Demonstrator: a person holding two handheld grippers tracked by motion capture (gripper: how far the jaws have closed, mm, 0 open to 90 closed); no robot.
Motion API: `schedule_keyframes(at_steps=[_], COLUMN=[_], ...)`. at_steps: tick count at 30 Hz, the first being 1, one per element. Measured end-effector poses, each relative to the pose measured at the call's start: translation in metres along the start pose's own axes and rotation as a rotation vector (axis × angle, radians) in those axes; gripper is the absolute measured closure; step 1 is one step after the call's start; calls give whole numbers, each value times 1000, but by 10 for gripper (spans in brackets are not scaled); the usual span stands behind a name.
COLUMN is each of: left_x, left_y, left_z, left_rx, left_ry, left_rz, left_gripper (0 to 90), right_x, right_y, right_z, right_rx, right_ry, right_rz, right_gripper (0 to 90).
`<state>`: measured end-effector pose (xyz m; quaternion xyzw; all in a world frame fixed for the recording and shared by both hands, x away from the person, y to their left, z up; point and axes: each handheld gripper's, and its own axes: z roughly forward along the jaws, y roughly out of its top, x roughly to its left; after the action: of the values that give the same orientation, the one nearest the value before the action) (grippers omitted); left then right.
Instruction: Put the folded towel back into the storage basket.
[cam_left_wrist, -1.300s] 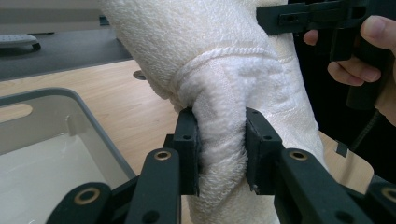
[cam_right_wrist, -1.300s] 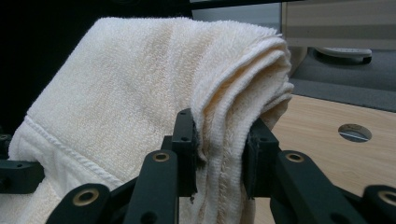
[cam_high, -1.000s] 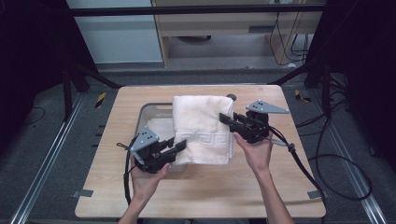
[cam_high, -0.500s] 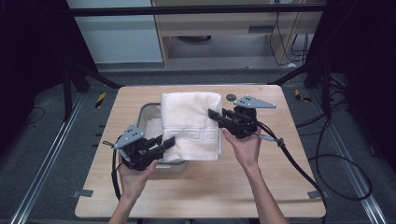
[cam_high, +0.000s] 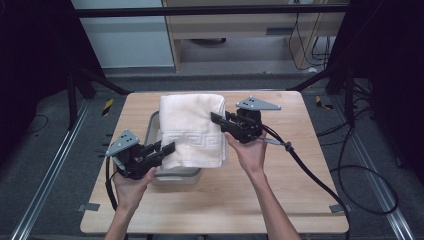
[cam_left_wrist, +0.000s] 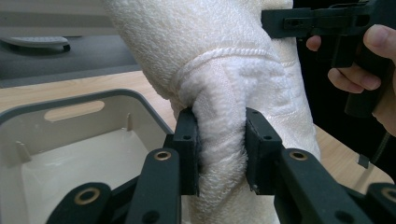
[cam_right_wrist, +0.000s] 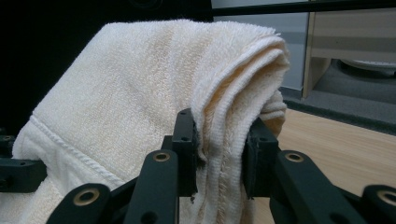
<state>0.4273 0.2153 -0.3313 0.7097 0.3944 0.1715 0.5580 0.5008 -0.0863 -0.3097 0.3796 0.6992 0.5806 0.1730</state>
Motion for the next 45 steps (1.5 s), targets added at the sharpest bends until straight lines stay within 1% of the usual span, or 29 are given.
schedule_keyframes(at_steps=[2, 7, 9, 11, 12, 20, 23, 24, 27, 30, 31, 33, 37, 38, 42, 45], left_x=[4, 8, 10, 12, 13, 21, 26, 27, 33, 40, 42, 47, 57, 57, 64, 66], left_y=[2, 2, 2, 2, 2, -2, -5, -6, -10, -15, -17, -21, -29, -29, -34, -37], left_z=[-5, -9, -11, -14, -15, -16, -15, -14, -11, -10, -9, -8, -5, -5, -2, 1], left_rx=[-3, 0, 0, 2, 7, 22, 32, 35, 46, 54, 58, 65, 90, 90, 109, 119], left_ry=[6, 17, 24, 30, 37, 53, 60, 61, 68, 72, 74, 78, 91, 91, 100, 102], left_rz=[-1, -2, -4, -2, -1, -7, -12, -16, -21, -35, -39, -47, -61, -61, -71, -76], left_gripper=[689, 689, 689, 689, 689, 689, 689, 689, 689, 689, 689, 689, 688, 688, 688, 688], right_x=[4, 8, 11, 12, 13, 14, 15, 14, 14, 13, 13, 14, 14, 14, 14, 13], right_y=[3, 5, 5, 5, 5, 0, -3, -5, -8, -15, -15, -19, -28, -29, -35, -37], right_z=[5, 11, 17, 18, 22, 34, 40, 44, 49, 59, 59, 64, 77, 79, 87, 89], right_rx=[-5, 0, 3, 2, 6, 18, 26, 30, 37, 48, 48, 56, 79, 82, 90, 94], right_ry=[7, 13, 18, 24, 28, 32, 31, 28, 24, 21, 21, 20, 17, 16, 11, 5], right_rz=[-2, -3, -4, 3, 2, 11, 16, 14, 20, 27, 27, 32, 32, 35, 41, 38], right_gripper=[707, 707, 707, 707, 707, 707, 707, 706, 707, 707, 707, 706, 706, 706, 706, 706])
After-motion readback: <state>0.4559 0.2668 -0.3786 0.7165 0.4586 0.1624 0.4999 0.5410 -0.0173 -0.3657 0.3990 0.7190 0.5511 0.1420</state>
